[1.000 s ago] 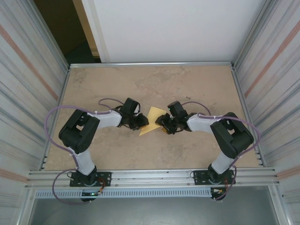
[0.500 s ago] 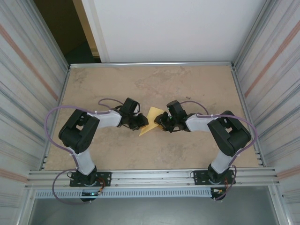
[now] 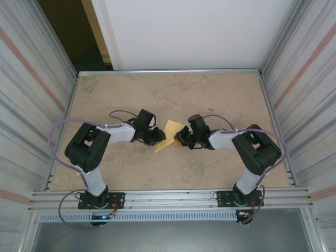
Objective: Fold a paper plane with a square sheet of paper (pick it up from the middle)
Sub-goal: Fold the wing for the fifth time at the center of the table.
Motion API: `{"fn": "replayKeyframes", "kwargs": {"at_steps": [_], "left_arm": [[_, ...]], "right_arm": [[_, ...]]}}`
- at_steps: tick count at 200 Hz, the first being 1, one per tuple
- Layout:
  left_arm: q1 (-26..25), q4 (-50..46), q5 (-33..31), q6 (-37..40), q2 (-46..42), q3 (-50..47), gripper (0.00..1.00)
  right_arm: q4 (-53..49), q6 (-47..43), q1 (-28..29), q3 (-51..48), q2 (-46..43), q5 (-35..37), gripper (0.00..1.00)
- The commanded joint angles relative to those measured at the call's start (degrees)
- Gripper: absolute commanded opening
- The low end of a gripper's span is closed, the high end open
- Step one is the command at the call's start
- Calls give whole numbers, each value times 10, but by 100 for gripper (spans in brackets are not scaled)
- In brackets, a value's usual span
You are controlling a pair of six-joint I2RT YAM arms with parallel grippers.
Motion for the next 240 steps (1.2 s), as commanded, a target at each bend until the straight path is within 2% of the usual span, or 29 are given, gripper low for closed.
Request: {"fn": "replayKeyframes", "kwargs": {"at_steps": [1, 68, 98, 122, 160, 182, 240], "left_arm": [[4, -9, -2, 35, -46, 2, 28], [-31, 72, -17, 222, -143, -53, 46], [-75, 74, -67, 329, -154, -54, 54], [-112, 96, -107, 401, -142, -58, 57], [-140, 116, -142, 479, -103, -45, 56], [-151, 130, -153, 519, -85, -43, 53], [-190, 175, -200, 577, -67, -71, 49]], "right_arm": [[5, 5, -1, -15, -33, 29, 8], [-68, 14, -36, -18, -103, 31, 4], [-97, 22, -48, -15, -119, 19, 4], [-108, 26, -55, -11, -127, 11, 4], [-122, 26, -60, 0, -129, -5, 5], [-125, 30, -64, 2, -128, -11, 5], [-126, 36, -70, 4, -123, -33, 5]]}}
